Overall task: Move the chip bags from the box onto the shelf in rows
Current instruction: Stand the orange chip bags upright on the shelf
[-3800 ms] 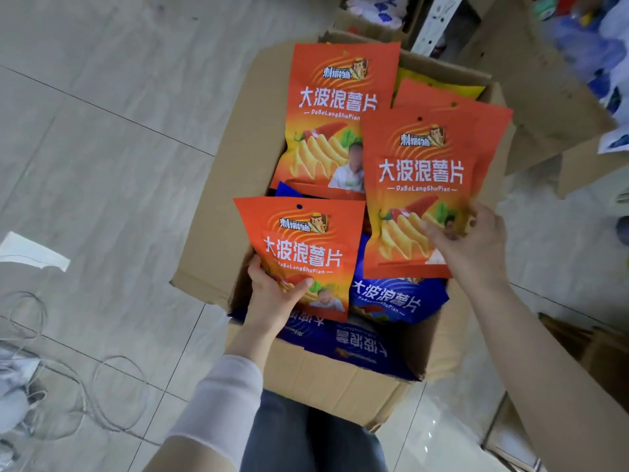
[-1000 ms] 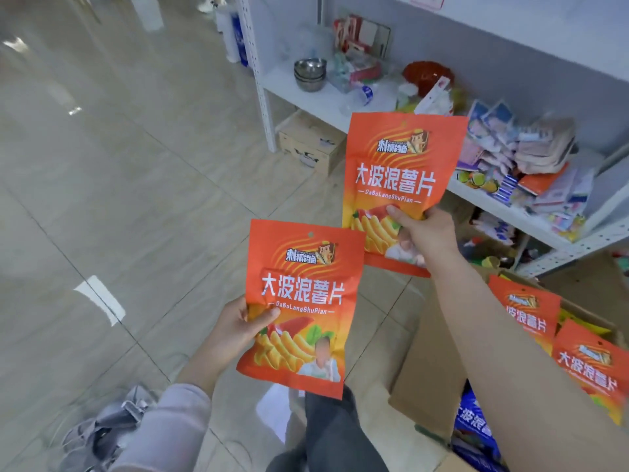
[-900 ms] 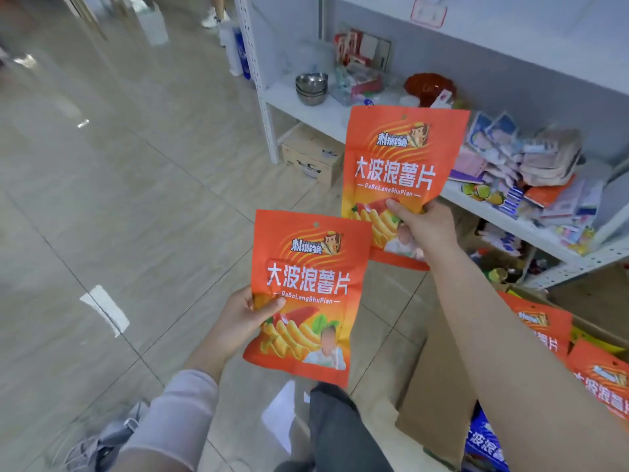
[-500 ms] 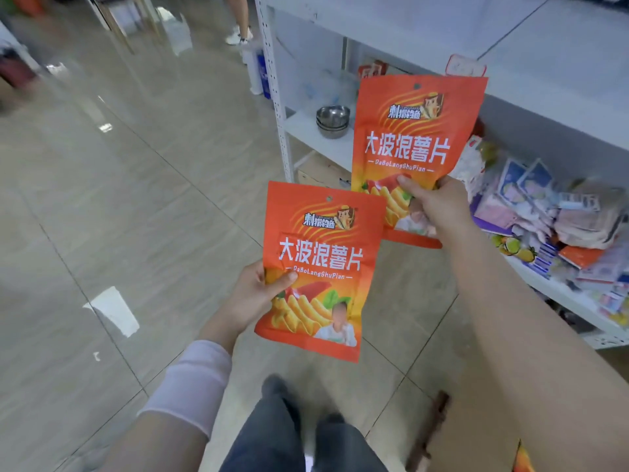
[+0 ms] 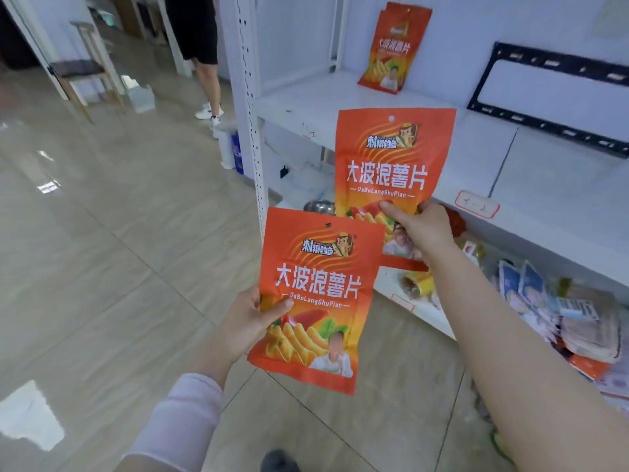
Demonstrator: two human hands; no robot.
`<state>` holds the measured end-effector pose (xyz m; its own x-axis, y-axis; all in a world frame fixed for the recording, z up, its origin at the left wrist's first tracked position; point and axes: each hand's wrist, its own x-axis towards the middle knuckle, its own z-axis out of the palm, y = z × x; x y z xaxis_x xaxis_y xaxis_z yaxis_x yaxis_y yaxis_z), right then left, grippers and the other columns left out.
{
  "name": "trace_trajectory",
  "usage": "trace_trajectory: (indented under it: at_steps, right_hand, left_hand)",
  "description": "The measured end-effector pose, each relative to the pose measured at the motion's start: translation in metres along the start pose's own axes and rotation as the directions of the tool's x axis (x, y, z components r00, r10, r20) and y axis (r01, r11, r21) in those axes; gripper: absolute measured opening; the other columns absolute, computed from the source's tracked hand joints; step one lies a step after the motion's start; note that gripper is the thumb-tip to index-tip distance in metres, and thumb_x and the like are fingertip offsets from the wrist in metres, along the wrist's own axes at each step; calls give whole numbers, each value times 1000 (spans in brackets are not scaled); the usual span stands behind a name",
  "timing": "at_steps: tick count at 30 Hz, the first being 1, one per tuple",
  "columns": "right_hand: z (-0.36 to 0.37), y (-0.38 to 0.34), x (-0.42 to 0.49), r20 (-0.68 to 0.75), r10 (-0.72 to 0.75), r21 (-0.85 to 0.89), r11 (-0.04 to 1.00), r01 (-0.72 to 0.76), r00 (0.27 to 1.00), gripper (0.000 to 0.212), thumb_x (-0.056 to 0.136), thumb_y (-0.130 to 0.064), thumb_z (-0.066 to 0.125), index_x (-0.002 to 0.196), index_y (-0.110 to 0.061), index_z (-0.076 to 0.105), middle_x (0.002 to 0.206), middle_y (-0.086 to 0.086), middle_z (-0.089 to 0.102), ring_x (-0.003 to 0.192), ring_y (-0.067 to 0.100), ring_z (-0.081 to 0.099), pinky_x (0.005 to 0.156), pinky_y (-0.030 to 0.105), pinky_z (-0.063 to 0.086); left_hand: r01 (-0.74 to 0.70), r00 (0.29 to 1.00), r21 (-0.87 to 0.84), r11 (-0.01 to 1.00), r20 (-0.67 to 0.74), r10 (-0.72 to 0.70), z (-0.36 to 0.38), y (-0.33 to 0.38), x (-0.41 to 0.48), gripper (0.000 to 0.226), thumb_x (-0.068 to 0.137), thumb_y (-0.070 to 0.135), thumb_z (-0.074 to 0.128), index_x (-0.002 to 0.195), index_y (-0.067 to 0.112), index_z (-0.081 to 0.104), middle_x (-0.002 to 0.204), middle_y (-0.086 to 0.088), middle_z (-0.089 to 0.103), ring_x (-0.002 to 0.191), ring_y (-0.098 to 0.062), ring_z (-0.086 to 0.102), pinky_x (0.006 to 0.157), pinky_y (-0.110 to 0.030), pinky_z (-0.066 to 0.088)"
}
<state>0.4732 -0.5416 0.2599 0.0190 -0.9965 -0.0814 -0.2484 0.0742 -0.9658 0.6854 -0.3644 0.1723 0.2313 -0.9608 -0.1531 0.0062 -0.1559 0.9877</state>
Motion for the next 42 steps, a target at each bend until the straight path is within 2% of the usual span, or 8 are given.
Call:
trace_trajectory:
  at_steps: [11,16,20,24,28,31,37,42]
  right_hand:
    - [35,-23,127,-108,12,1,1000,-12,994,26,72,-30,78,73,-15,57,50,2,58,43,17,51,54,32,47]
    - [31,-36,209,-149,5,74,997,6,989,27,69,-31,80,77,-17,58,58,1,60,42,12,54,50,27,44]
    - [20,-54,280,-152,-8,114,993,26,988,26,71,-30,79,82,-16,60,61,2,61,43,11,54,49,25,46]
    - [10,-70,347,-173,-18,112,993,38,985,29,70,-32,79,88,-17,62,76,0,68,60,11,64,63,27,52]
    - [14,-75,398,-177,29,132,991,-6,984,29,73,-31,77,88,-14,58,62,1,59,37,4,52,48,23,44]
    - [20,-76,436,-197,50,128,991,-25,979,34,72,-35,77,92,-14,59,68,0,61,44,6,55,56,26,46]
    - [36,-89,509,-252,77,157,987,-38,965,30,76,-30,74,92,-11,56,59,-2,57,32,-2,49,36,12,38]
    - [56,-107,571,-329,75,182,983,-14,941,31,76,-28,75,95,-9,58,62,-3,62,46,3,58,45,13,47]
  left_hand:
    - [30,996,-22,999,84,-28,-18,16,149,30,70,25,77,97,21,65,88,11,73,84,-7,69,71,-18,50]
    - [-22,990,5,1000,137,21,3,46,240,66,49,58,80,103,23,64,94,10,73,88,-8,69,73,-18,53]
    - [-51,991,-16,999,125,52,22,83,321,45,62,46,79,97,24,63,84,14,73,83,-7,69,65,-13,52]
    - [-118,988,19,993,99,115,29,111,391,77,36,65,79,99,24,65,91,7,74,85,-12,70,75,-24,56]
    - [-121,987,17,993,113,118,29,126,445,87,35,73,77,105,22,63,97,5,73,89,-15,70,79,-29,56]
    - [-117,984,40,992,139,111,27,134,487,85,38,73,76,106,23,63,99,4,73,91,-17,69,85,-38,53]
    - [-101,978,37,994,186,92,18,161,579,39,67,40,73,101,24,62,92,8,73,86,-14,70,84,-36,55]
    - [-149,955,7,989,261,142,1,184,662,65,45,59,81,98,24,65,89,7,74,83,-12,70,68,-21,55]
